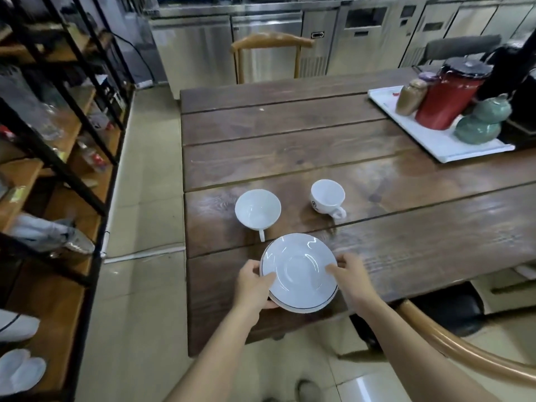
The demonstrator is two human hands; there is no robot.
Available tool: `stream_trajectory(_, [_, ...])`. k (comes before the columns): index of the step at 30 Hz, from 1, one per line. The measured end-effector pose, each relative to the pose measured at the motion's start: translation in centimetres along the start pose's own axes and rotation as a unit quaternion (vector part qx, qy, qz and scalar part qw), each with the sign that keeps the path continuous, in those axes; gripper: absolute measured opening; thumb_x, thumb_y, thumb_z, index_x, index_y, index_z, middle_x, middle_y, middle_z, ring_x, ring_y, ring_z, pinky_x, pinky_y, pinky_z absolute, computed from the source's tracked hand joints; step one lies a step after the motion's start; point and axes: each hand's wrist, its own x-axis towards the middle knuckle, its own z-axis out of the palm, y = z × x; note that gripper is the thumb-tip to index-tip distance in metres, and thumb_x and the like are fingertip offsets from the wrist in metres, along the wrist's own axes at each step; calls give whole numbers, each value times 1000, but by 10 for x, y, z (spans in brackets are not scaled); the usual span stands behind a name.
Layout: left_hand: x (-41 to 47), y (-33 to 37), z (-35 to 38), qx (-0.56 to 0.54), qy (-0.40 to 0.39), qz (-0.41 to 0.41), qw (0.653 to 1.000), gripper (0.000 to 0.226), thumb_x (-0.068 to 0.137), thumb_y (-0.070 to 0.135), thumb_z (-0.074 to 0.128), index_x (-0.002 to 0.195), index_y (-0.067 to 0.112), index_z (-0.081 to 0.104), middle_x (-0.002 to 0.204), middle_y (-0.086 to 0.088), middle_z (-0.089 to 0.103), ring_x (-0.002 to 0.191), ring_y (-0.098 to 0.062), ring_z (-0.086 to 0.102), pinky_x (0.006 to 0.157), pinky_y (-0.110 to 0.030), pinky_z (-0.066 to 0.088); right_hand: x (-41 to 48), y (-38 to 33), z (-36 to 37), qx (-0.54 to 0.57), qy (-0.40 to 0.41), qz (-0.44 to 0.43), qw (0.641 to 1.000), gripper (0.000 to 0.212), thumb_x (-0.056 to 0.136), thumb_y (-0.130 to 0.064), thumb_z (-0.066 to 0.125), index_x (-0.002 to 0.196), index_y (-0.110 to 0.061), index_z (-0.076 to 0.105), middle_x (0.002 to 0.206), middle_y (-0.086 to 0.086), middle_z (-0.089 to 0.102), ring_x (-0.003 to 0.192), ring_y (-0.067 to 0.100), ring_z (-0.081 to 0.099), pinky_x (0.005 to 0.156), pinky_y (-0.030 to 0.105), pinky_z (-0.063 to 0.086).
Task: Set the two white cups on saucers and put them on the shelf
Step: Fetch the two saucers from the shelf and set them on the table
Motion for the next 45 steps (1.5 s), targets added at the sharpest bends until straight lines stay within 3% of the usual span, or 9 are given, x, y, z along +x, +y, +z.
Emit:
stream_trajectory(8, [12, -7, 14, 9, 82, -15, 996, 13, 85, 3, 55, 91, 13, 60, 97, -8, 65, 89, -28, 64, 59, -44, 61, 27, -4, 4, -77, -50, -27, 995, 16, 81, -6, 57, 94, -6, 64, 88, 6, 67, 83, 25, 60, 62, 29, 43])
stream_trajectory(14, [14, -6, 23, 28, 117, -10, 993, 18, 80, 3, 56, 85, 18, 65, 96, -12, 70, 87, -32, 68, 60, -50, 61, 37, 1, 0, -118, -59, -74, 988, 8, 81, -9, 57, 74, -7, 59, 77, 11, 58, 73, 23, 49, 52, 25, 35])
stream_trajectory(17, [14, -6, 22, 100, 128, -5, 987, 11, 83, 11, 58, 86, 22, 58, 94, -6, 65, 79, -26, 65, 61, -45, 61, 38, 3, -3, -165, -77, -100, 978, 12, 82, -16, 56, 70, -17, 55, 85, 8, 54, 79, 19, 45, 58, 27, 32])
stream_trajectory(18, [13, -6, 22, 142, 131, -3, 981, 10, 84, 16, 59, 90, 21, 55, 95, -3, 62, 79, -25, 63, 63, -43, 61, 39, 3, -4, -184, -81, -110, 973, 3, 84, -19, 57, 83, -17, 58, 94, 7, 56, 84, 18, 47, 65, 28, 36])
stream_trajectory(21, [13, -7, 23, 278, 171, 12, 945, 26, 85, 32, 62, 99, 17, 45, 102, -4, 58, 90, -31, 63, 75, -43, 58, 36, -3, -7, -215, -70, -98, 969, 30, 87, -29, 56, 112, -13, 49, 103, 0, 56, 93, 24, 55, 77, 35, 44])
stream_trajectory(26, [13, -8, 27, 353, 159, 19, 922, 23, 91, 36, 55, 94, 14, 49, 102, -8, 65, 91, -27, 64, 79, -38, 56, 38, -14, -11, -291, -85, -94, 948, 22, 92, -34, 51, 90, -13, 45, 85, 2, 58, 78, 26, 54, 62, 33, 39])
stream_trajectory(31, [12, 1, 26, 365, 148, 20, 919, 22, 92, 30, 54, 88, 10, 49, 101, -10, 64, 91, -29, 63, 67, -32, 50, 42, -16, -14, -272, -108, -92, 952, 21, 94, -30, 48, 90, -10, 45, 89, 6, 58, 81, 28, 55, 66, 34, 40])
stream_trajectory(36, [3, 17, 32, 316, 145, 60, 936, 23, 93, 25, 55, 78, 14, 42, 76, -1, 49, 62, -12, 44, 49, -19, 34, 42, -18, -27, -187, -66, -122, 973, 18, 92, -27, 53, 88, -10, 48, 78, 0, 55, 76, 24, 52, 63, 34, 39])
stream_trajectory(45, [4, 28, 96, 274, 62, 97, 955, 34, 90, 25, 58, 65, 16, 36, 65, -1, 45, 62, -18, 43, 57, -28, 39, 55, 1, -88, -66, 12, -87, 994, 13, 89, -19, 55, 88, -6, 52, 73, -3, 53, 68, 16, 48, 55, 24, 36])
